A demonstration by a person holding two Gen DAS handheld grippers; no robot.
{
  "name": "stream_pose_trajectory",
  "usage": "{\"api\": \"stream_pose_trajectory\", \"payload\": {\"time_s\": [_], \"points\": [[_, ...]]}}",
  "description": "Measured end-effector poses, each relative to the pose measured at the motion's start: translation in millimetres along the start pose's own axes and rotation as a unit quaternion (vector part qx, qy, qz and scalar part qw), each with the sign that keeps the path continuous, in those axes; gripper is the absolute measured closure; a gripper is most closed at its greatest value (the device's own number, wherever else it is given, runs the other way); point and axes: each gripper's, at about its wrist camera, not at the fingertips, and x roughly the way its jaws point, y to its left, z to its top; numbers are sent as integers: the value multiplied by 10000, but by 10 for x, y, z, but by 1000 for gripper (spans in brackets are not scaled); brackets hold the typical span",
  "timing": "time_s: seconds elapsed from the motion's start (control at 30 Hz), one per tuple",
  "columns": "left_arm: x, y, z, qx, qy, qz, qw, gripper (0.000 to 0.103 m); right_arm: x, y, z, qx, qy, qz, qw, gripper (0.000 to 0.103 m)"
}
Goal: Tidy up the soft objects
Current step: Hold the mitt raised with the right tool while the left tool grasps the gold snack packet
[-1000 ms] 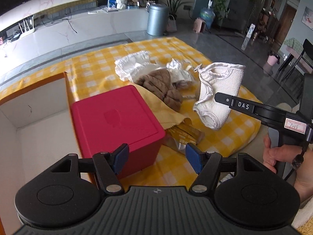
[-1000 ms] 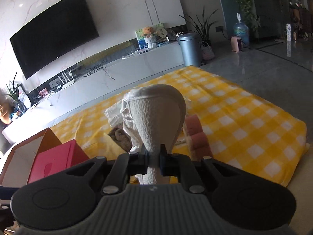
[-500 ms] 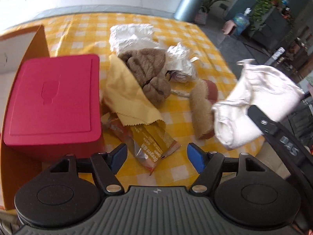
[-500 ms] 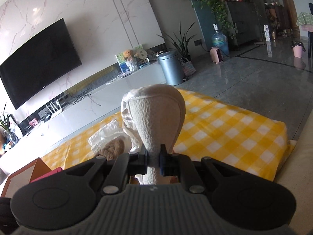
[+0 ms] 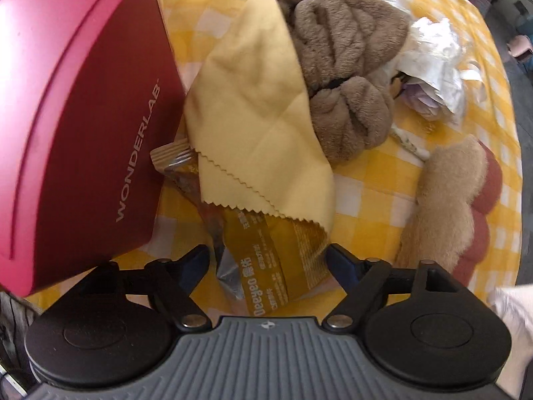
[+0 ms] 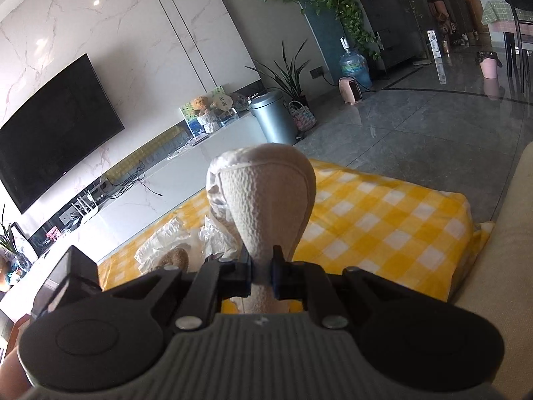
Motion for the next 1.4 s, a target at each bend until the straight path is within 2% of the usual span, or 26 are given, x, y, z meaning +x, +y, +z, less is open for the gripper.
{"api": "stream_pose_trajectory", "payload": {"time_s": [0.1, 0.23, 0.33, 0.37, 0.4, 0.47, 0.5, 0.57, 0.67, 0.8, 0.93, 1.0, 1.13, 1.23, 1.4], "points": [[56, -44, 70, -316, 103, 255, 9991, 1, 39, -4, -11, -20, 74, 86, 9999, 94], [182, -173, 111, -270, 314, 555, 9976, 0, 59, -8, -13, -47, 106, 117, 9999, 94], [220, -335, 69, 633, 397, 724, 9946, 0, 56, -18, -11, -32, 99, 129, 9999, 94], [211, -316, 57, 659, 396, 709, 9945, 0, 59, -24, -11, -22, 100, 140, 9998, 94], [193, -282, 52, 612, 381, 704, 9949, 2, 61, -31, -11, -13, 102, 153, 9998, 94], [143, -224, 50, 607, 392, 697, 9949, 19, 68, -45, -19, 5, 112, 183, 9998, 94], [131, -204, 51, 624, 428, 682, 9948, 22, 69, -44, -21, 10, 118, 190, 9997, 94], [119, -126, 88, 695, 523, 592, 9945, 29, 72, -45, -23, 3, 113, 206, 9997, 94], [110, -25, 141, 786, 676, 468, 9935, 34, 79, -45, -22, -13, 111, 236, 9997, 94], [64, 28, 128, 1057, 986, 338, 9889, 35, 80, -43, -29, -25, 107, 238, 9997, 94], [-112, 1, 48, 1571, 790, 248, 9841, 35, 95, -36, -35, -44, 119, 259, 9996, 94], [-168, 29, 6, 1670, 844, 168, 9822, 36, 99, -35, -36, -60, 126, 264, 9996, 94], [-295, 23, -25, 1882, 1096, -136, 9759, 36, 108, -29, -42, -76, 131, 261, 9995, 94], [-450, 30, -165, 1967, 1093, -341, 9737, 36, 118, -17, -46, -78, 146, 322, 9993, 94], [-730, 177, -191, 2299, 1115, -855, 9630, 36, 127, 13, -60, -109, 203, 383, 9990, 94]]}}
